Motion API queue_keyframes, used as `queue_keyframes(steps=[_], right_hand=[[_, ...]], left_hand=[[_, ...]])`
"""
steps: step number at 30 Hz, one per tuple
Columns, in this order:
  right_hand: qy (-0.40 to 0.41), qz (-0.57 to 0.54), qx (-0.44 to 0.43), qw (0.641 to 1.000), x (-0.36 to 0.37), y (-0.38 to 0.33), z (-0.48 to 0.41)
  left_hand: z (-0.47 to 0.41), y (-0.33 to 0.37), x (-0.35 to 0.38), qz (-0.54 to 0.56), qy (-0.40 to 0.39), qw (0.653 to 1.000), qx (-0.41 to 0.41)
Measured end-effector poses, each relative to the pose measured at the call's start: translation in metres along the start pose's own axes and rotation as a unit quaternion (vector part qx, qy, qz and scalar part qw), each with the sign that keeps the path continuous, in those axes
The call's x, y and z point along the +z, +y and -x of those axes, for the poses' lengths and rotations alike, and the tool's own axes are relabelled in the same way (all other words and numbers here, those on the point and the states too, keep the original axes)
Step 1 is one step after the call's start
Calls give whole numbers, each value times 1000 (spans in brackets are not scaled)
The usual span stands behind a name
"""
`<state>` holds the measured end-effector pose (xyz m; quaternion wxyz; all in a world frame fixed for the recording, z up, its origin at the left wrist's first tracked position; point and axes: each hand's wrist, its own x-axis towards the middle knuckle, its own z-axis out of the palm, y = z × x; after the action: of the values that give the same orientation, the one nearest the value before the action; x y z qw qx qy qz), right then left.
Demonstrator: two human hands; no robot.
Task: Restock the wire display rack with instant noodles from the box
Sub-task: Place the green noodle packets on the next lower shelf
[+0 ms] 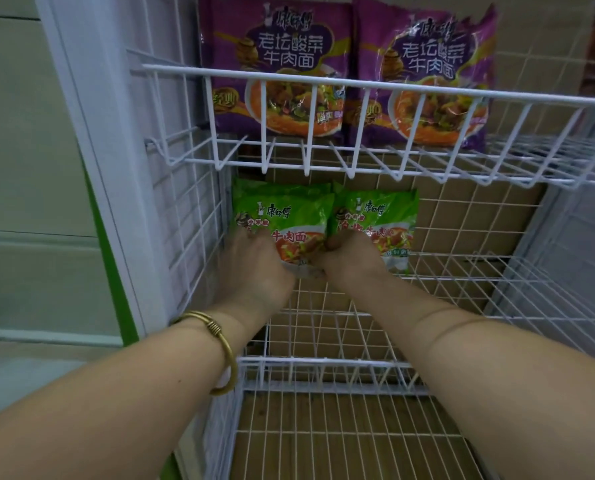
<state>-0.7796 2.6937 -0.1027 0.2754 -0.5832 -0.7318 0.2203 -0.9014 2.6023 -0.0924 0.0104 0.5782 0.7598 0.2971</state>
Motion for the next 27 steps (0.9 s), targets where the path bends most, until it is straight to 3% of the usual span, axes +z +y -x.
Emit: queue_keyframes(steps=[7,15,19,23,27], right_hand=[[-54,-40,-3,998,-36,20,31],[54,-72,53,994,-125,71,88],[87,-121,80,986,-174,101,136],[79,-86,112,987,-209,132,171],[85,-99,170,977,-221,178,207]], left_hand=[[-3,32,16,169,-75,981,66],[21,124,53,339,-140,920,142],[59,173,71,393,-161,885,191],[87,204,79,416,-236,847,232],[100,231,102,375,-248,855,259]])
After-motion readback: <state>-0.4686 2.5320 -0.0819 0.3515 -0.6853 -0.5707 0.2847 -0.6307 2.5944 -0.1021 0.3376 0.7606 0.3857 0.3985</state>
